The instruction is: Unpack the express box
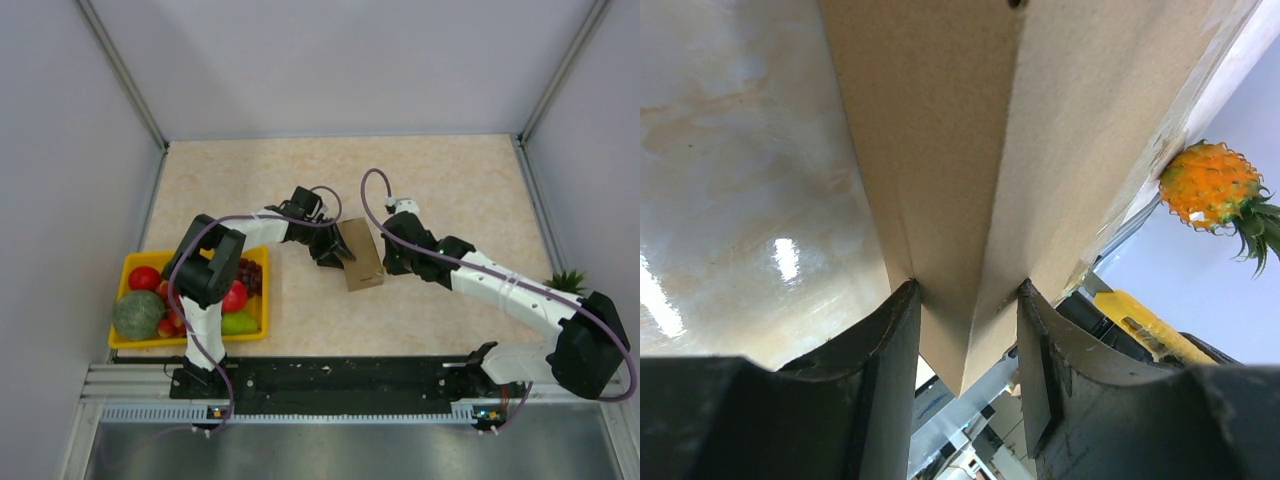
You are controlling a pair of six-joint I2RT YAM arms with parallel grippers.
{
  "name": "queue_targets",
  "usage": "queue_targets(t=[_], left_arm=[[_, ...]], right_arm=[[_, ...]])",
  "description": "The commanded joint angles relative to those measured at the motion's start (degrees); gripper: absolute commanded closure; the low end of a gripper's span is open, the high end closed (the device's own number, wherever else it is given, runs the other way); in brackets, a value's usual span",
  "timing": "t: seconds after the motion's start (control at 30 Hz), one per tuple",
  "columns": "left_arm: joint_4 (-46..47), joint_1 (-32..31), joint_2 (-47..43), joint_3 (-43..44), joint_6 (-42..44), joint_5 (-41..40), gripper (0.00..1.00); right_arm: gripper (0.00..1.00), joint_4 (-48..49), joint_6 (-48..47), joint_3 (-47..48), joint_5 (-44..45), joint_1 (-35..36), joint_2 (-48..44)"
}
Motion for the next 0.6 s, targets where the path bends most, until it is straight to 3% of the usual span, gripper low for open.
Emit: queue_targets(t=[0.0,0.33,0.57], left_arm=[[-4.8,0.4,3.6,-2.2,-1.0,-11.7,0.90],[-4.9,0.4,3.6,-1.8,-0.6,-11.8,0.90],[-7.0,0.3,3.5,-0.1,2.4,-13.6,0.87]], right_arm=[[1.00,-2.7,1.4,0.9,-5.1,0.7,-1.8],[1.00,0.3,1.4,-3.4,-7.1,0.7,3.0],[1.00,0.3,0.5,1.7,-4.1,0.7,-0.1]])
